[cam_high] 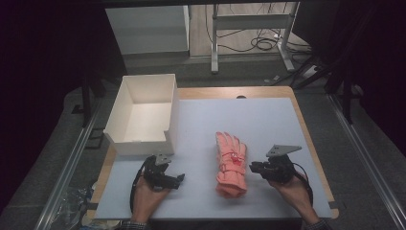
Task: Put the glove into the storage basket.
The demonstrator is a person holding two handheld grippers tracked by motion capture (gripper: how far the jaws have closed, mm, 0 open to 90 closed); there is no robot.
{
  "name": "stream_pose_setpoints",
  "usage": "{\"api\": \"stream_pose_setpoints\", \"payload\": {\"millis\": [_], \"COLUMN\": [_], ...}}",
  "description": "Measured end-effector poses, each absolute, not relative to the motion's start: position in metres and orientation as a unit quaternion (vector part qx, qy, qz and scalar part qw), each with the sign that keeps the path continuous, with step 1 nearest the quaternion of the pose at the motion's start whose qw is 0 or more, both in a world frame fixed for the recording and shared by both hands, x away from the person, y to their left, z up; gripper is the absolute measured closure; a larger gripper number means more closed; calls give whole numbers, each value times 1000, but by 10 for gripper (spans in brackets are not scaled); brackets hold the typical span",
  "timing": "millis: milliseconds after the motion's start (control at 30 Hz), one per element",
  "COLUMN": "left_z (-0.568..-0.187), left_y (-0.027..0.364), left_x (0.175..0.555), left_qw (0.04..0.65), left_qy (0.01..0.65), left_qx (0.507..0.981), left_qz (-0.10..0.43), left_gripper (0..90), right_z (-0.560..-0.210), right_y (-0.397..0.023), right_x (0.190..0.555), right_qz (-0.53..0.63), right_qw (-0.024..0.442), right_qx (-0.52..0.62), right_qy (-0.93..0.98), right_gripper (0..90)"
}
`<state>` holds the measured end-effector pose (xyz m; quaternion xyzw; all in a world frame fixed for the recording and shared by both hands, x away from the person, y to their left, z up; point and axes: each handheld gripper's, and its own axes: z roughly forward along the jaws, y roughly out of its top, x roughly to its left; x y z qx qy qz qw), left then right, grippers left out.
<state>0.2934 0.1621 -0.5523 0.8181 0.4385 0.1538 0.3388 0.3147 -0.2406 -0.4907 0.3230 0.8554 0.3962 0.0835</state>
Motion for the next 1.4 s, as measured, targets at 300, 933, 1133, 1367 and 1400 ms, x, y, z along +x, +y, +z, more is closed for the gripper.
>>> {"api": "stream_pose_setpoints", "payload": {"millis": [300,933,1133,1367,1400], "left_z": [-552,-552,-552,-552,-552], "left_y": [162,162,162,162,162], "left_x": [293,293,294,294,294], "left_qw": [339,339,338,338,337], "left_qy": [439,438,438,438,438], "left_qx": [818,818,818,819,819], "left_qz": [154,154,154,154,155], "left_gripper": [0,0,0,0,0], "right_z": [-519,-531,-532,-534,-534], "right_y": [-236,-204,-190,-176,-175], "right_x": [295,284,285,288,289], "right_qz": [394,400,399,402,402], "right_qw": [55,43,45,50,49], "right_qx": [325,295,283,276,275], "right_qy": [858,867,871,871,872], "right_gripper": [808,806,785,784,784]}}
